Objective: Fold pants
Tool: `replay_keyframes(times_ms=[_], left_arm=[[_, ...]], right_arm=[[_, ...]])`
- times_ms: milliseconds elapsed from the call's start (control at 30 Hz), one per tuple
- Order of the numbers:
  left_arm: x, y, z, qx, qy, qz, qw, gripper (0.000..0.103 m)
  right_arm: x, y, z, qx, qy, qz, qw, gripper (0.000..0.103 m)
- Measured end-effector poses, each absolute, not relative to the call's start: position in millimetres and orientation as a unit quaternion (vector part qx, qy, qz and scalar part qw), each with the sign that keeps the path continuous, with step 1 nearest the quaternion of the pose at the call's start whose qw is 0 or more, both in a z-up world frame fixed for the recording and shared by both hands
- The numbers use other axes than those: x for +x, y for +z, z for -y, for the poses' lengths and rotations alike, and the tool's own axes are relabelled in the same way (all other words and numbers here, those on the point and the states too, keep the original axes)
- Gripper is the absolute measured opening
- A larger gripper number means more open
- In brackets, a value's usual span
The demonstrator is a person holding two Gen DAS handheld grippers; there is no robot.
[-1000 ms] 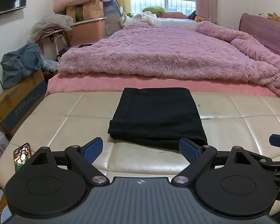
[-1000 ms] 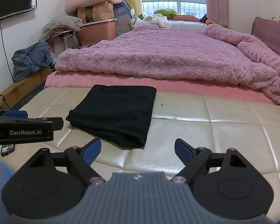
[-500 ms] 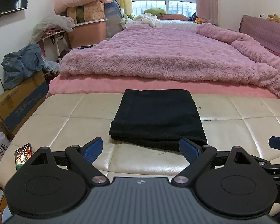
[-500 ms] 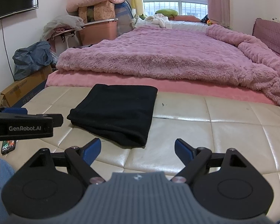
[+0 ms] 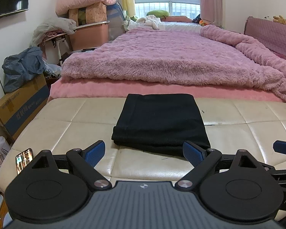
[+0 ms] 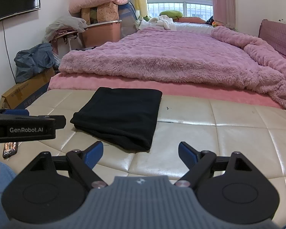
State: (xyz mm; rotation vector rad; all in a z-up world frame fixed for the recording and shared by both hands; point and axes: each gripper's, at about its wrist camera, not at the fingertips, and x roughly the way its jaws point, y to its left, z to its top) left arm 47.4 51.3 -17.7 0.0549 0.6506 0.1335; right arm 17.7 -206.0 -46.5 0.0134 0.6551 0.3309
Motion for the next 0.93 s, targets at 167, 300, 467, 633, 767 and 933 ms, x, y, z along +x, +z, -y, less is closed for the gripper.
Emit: replay_keyframes(times_ms=[167,300,467,633,767,933], left_arm=[[46.3,-18.4,-50.3,0.030,0.066,-0.315,0.946,0.103],[45.1,-19.4,-49.5,0.031,0.070,-0.314,0.946,0.103],[43.6,-17.9,-49.5,0.025,0.068,-0.309,0.948,0.103],[43.3,-16.8,-48.9,0.029,0.068,-0.306,0.949,0.103],[43.1,-15.7,-50.4,0.021,0.065,-0.309,0.949,0.103],[44.9,-14.4,-49.7,0.023,0.063,-0.308,0.949,0.103]], right_arm=[[17.0,-46.4,205.6,0.007,0.162,-0.322,0.933,0.082],[17.2,-47.3,204.6,0.006,0.162,-0.324,0.932,0.082],[18.4,-47.4,206.4,0.006,0.162,-0.327,0.931,0.082],[18.5,-47.4,206.4,0.006,0.162,-0.327,0.931,0.082],[19.5,-48.5,207.1,0.008,0.163,-0.329,0.930,0.082],[21.4,-51.2,208.0,0.012,0.164,-0.333,0.928,0.082]])
